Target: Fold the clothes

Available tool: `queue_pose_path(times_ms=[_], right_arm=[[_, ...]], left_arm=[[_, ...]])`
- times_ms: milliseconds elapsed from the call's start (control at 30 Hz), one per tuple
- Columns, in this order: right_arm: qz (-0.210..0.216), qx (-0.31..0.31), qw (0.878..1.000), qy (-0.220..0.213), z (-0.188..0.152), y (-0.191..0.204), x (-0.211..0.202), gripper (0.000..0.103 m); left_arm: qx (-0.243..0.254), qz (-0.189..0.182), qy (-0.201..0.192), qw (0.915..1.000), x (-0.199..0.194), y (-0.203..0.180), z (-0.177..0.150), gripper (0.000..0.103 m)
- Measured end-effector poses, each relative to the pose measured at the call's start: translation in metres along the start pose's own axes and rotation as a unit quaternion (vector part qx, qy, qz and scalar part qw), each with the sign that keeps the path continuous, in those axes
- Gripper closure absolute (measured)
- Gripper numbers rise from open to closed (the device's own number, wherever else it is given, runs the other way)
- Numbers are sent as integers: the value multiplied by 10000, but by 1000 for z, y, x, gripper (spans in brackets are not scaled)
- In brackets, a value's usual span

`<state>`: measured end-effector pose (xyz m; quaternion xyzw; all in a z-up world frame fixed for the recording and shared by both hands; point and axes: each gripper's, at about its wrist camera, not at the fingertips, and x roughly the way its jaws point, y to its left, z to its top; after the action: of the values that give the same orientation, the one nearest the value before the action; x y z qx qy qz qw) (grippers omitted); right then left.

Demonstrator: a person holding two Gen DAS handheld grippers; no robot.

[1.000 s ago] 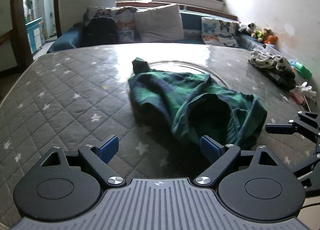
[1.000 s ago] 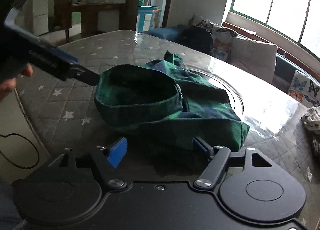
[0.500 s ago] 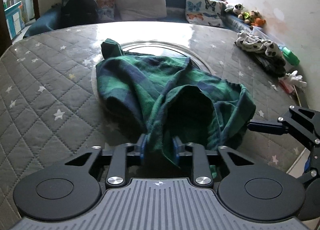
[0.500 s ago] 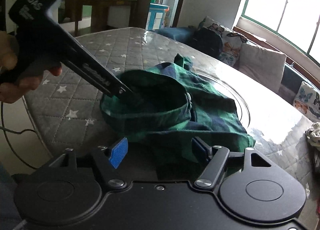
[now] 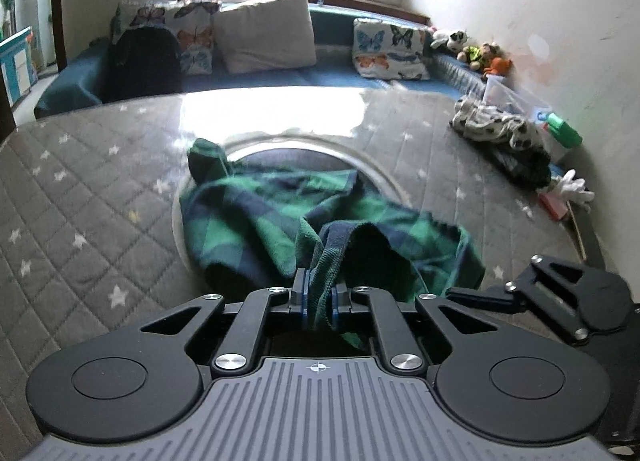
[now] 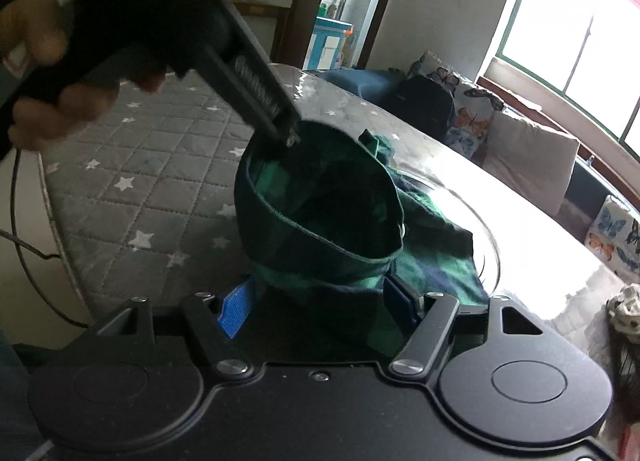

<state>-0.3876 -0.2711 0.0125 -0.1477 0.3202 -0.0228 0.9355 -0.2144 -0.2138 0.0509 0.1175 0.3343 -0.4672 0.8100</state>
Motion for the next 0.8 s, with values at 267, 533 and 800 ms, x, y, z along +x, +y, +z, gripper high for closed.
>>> queue_pose_path(times_ms=[267,533,800], right_arm=[[-59,-51,9999,100,0,-16,16,55],[-53,156,9998,101,-7,-27,14,92],[-20,195,9998,31,-7,-30,15,92]], left_arm=[[256,9,240,9994,3,1,1,92],[551,155,286,9980,0,4,18,65],[1169,45,573,9915,48,-20,57,63]])
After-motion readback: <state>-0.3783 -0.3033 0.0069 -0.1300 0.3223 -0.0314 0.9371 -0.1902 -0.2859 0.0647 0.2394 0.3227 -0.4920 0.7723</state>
